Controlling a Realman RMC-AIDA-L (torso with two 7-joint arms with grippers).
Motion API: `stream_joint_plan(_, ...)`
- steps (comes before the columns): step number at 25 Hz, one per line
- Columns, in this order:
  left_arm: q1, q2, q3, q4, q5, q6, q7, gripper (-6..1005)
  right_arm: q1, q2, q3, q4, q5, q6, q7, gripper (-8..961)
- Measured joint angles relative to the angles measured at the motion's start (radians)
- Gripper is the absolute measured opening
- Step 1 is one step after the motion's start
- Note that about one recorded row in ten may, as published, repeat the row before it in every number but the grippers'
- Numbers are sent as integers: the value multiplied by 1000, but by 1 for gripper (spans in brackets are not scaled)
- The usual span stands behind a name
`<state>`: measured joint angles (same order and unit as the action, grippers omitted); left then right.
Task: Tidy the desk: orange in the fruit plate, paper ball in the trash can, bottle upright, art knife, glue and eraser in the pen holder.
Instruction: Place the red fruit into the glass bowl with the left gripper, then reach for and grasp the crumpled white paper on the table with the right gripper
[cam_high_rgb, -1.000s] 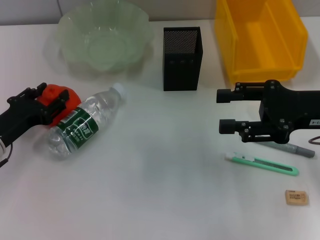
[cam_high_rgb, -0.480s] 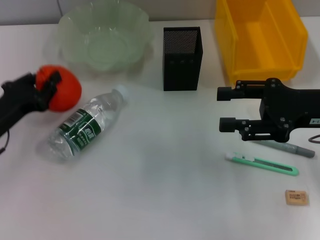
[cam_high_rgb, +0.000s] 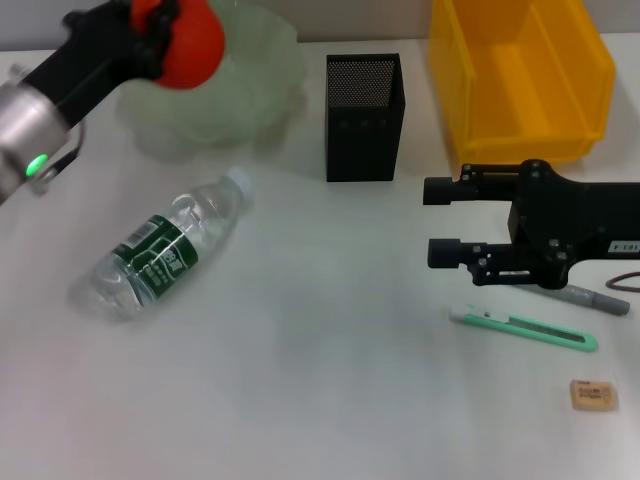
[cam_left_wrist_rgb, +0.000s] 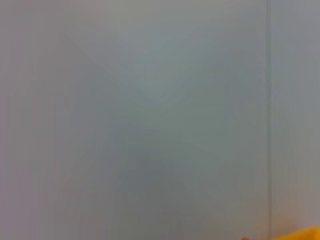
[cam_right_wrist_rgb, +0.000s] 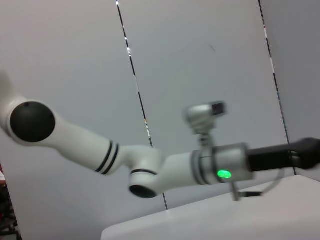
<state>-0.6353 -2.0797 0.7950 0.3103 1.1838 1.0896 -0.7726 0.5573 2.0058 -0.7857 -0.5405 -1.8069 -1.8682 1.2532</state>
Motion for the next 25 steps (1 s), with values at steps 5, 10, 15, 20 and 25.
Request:
stream_joint_plan(5, -100, -1, 3, -71, -2, -132, 106, 221, -12, 4, 2, 5, 0, -3, -8, 607)
stream_joint_plan(10, -116, 0, -5, -80, -23, -167, 107, 326, -14, 7, 2, 7, 0, -2, -9, 602)
stream_joint_plan(15, -107, 0, -1, -112, -104, -151, 103, 445, -14, 12, 2, 6, 0, 2, -9, 597)
stream_joint_plan(20, -39, 3, 23, -113, -101, 56, 35, 610, -11, 24, 64, -19, 2, 10, 68, 593)
stream_joint_plan(25, 69, 7, 158, -92, -100, 307, 18, 754, -10, 55, 67, -275, -47, 139, 437, 588)
